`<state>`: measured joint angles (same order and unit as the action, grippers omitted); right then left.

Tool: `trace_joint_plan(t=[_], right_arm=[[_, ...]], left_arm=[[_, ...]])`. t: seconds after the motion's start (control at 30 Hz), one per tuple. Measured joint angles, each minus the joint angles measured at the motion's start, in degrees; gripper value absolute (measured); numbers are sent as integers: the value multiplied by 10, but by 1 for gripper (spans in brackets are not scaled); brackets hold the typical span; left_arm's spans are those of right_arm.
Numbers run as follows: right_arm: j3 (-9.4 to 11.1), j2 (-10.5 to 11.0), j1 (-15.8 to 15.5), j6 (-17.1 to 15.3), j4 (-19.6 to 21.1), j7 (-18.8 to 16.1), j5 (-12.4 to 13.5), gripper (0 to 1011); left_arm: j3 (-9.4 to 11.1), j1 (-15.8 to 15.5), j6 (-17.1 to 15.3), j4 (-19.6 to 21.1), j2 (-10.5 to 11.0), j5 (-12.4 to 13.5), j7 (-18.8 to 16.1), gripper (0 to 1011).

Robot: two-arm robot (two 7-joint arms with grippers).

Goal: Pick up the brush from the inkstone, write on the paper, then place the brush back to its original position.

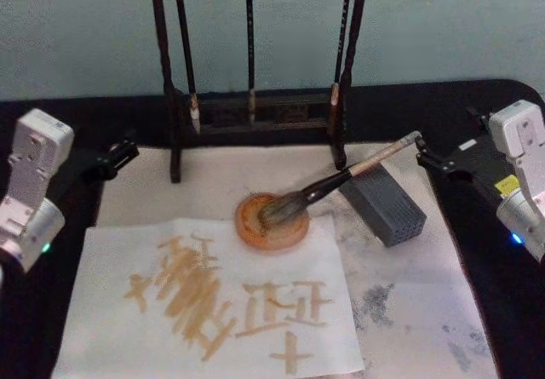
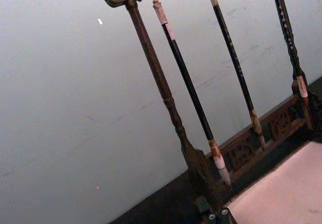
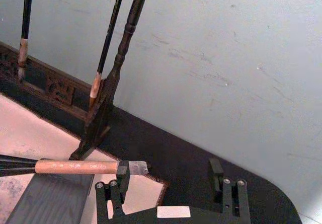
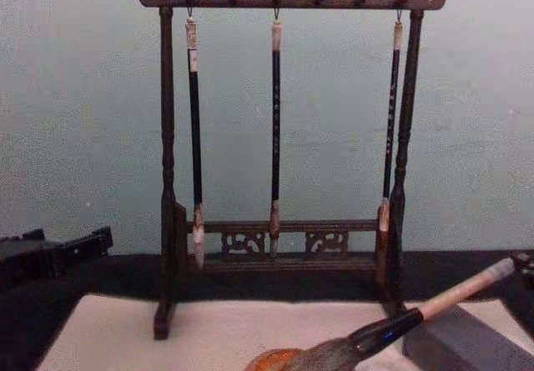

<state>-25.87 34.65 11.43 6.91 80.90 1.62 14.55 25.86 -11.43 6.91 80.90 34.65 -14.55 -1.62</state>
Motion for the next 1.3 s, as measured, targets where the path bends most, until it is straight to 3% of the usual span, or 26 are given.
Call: trace_joint_plan(t=[0.7,1.07,1.3], right_arm=[[1,0,0,0,0,-1,0,1001],[38,8,-34,-10,37,-50,53,1001],[68,19,-80,-8,81,-72,89,1001]], left_arm=[[0,0,0,0,0,0,0,1002],[0,0,0,0,0,0,0,1002],[0,0,0,0,0,0,0,1002]])
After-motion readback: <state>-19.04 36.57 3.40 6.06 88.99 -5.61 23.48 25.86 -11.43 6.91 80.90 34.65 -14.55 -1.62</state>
